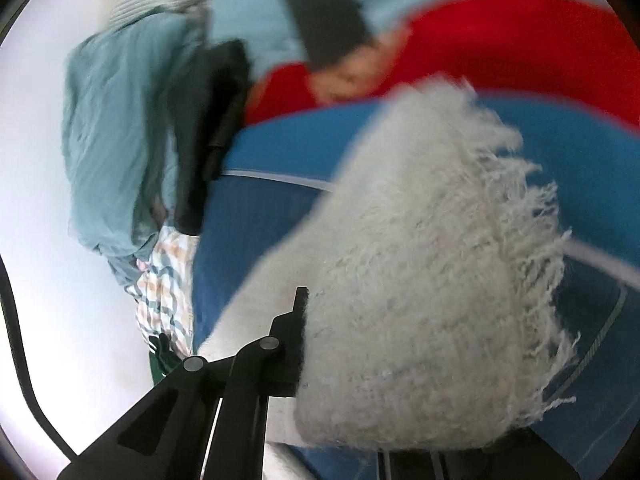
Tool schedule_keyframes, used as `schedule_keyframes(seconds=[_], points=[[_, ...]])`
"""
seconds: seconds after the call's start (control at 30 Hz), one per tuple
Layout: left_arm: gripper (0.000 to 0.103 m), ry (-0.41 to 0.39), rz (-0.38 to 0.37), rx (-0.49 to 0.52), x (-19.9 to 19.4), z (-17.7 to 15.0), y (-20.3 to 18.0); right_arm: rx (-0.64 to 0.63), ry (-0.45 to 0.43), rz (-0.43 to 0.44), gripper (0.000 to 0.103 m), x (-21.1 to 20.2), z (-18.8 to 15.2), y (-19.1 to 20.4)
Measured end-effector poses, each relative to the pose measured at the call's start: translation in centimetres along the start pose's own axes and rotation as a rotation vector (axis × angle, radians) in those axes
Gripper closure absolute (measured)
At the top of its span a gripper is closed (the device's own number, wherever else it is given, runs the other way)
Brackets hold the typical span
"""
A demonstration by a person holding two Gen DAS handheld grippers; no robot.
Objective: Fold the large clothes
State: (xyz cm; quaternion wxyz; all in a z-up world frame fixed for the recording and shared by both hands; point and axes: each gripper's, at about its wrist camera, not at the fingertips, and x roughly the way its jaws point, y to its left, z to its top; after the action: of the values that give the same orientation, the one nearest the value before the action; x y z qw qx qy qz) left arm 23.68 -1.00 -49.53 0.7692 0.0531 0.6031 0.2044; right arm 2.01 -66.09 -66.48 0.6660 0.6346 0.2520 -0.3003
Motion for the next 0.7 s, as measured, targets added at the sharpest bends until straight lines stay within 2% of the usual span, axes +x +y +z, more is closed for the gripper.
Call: schedule_keyframes(seconds=[0.1, 0.17, 0.2, 0.33, 0.4, 0.5, 0.6, 0.7], points=[[0.0, 0.013, 0.028, -0.057, 0.8, -0.8, 2.5, -0.099, -0.033, 0.018, 0.094, -1.7, -0.5, 5.6], [0.0, 0.032, 0.036, -0.102, 1.4, -1.0, 4.3, -0.214, -0.046, 0.029, 0.094, -2.9, -1.7, 10.5], [0.0, 0.04, 0.038, -0.121, 1.2, -1.6, 4.3, -0.274, -0.042, 0.041, 0.094, -3.2, -2.7, 13.2], [0.0, 0.08, 0.055, -0.231, 2.7, -2.2, 9.0, -0.5, -0.005, 0.062, 0.095, -3.2, -8.4, 22.3], [0.0, 0.1, 0.06, -0.282, 3.1, -2.7, 11.1, -0.622, 0.021, 0.076, 0.095, -2.5, -12.5, 26.6], [0.0, 0.12, 0.07, -0.36, 4.0, -3.6, 15.1, -0.823, 0.083, 0.077, 0.095, 0.5, -20.5, 32.4], [0.0, 0.14, 0.076, -0.42, 4.8, -4.6, 18.2, -1.009, 0.19, 0.078, 0.095, 4.8, -30.2, 35.8], [0.001, 0.167, 0.049, -0.502, 6.1, -6.4, 21.1, -1.251, 0.287, 0.054, 0.095, 10.1, -42.3, 37.4]])
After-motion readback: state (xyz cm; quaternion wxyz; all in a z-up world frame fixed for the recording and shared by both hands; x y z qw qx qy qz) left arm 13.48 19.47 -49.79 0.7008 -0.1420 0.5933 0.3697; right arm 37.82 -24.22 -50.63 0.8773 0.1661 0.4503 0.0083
